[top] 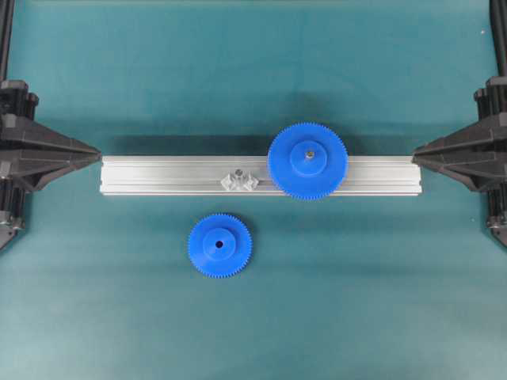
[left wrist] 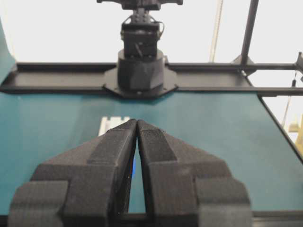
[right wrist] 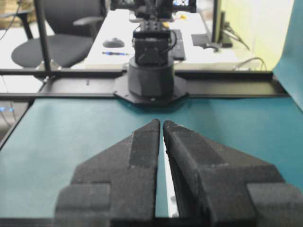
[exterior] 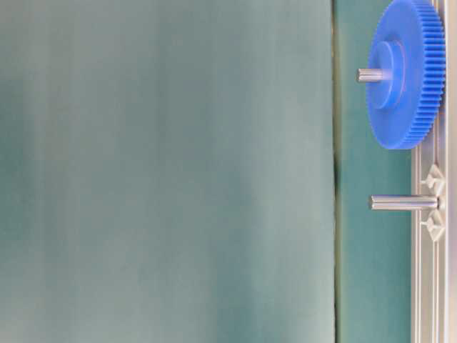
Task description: Find the location of the shaft and insert the small gear.
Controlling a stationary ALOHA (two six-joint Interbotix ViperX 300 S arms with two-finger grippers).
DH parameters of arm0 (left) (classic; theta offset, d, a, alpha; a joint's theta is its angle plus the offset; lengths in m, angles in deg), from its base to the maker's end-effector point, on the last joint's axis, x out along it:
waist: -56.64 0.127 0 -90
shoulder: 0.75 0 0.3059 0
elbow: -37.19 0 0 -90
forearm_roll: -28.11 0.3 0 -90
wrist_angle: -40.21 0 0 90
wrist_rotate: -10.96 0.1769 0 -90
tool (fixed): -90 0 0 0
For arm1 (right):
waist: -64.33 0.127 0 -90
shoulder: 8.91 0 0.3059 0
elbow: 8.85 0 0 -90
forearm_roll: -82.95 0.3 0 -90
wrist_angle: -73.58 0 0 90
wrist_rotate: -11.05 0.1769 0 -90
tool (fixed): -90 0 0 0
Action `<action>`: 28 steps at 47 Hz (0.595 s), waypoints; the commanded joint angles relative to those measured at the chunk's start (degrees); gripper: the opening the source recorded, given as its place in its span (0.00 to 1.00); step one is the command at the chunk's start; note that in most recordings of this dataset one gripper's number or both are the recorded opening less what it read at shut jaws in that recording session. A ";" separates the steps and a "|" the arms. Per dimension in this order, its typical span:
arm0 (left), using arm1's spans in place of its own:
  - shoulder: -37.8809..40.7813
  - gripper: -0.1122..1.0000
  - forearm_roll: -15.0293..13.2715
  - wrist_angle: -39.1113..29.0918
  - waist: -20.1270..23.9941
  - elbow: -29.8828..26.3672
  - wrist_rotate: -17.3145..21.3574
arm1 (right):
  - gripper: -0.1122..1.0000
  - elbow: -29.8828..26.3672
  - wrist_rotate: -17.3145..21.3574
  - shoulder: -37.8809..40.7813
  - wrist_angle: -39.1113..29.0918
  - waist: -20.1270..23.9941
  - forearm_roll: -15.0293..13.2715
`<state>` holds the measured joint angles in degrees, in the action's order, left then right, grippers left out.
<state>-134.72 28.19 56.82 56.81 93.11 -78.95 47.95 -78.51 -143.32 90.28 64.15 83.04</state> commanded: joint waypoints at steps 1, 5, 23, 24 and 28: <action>0.88 0.20 0.70 0.35 -0.44 1.05 -1.41 | 0.25 1.05 0.09 1.14 -0.18 -0.62 0.53; 1.23 0.17 0.62 0.44 -0.44 1.14 -2.64 | 0.19 2.11 0.53 1.23 -2.55 -1.14 2.02; 1.41 0.10 0.70 -0.09 -1.49 0.53 -3.52 | 0.15 2.37 3.43 0.97 -7.03 -0.97 2.11; 1.49 0.10 0.70 -0.44 -1.58 0.44 -3.52 | 0.15 2.37 3.43 0.97 -6.94 -1.05 2.11; 2.29 0.10 0.70 -2.90 -1.67 -0.18 -3.43 | 0.15 2.37 3.52 0.97 -7.21 -1.05 2.11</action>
<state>-133.49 28.81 55.50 55.50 94.78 -82.38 51.03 -75.61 -142.70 82.98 63.18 85.15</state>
